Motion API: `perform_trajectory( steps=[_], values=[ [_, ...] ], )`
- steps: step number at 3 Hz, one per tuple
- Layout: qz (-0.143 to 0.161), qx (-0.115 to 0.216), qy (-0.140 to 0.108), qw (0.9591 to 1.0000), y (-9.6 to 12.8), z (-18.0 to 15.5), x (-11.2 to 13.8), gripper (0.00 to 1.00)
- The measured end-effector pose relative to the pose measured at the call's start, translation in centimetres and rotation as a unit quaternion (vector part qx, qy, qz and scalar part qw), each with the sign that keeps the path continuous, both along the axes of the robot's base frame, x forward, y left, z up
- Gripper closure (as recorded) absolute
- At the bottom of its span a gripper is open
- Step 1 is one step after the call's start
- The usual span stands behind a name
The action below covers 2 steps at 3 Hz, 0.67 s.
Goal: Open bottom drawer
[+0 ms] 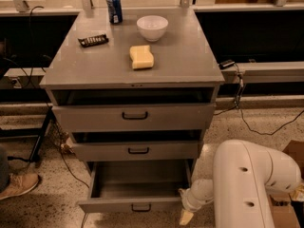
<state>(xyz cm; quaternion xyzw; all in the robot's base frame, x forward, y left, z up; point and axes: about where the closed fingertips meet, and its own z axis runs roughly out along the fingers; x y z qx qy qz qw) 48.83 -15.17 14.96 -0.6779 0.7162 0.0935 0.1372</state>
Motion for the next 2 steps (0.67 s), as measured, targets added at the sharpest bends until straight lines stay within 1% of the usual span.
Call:
perform_trajectory(
  steps=[1, 2],
  values=[
    [-0.006, 0.008, 0.003, 0.9999, -0.3, 0.2, -1.3, 0.40],
    [-0.017, 0.018, 0.010, 0.9997, -0.8, 0.1, -2.6, 0.73]
  ],
)
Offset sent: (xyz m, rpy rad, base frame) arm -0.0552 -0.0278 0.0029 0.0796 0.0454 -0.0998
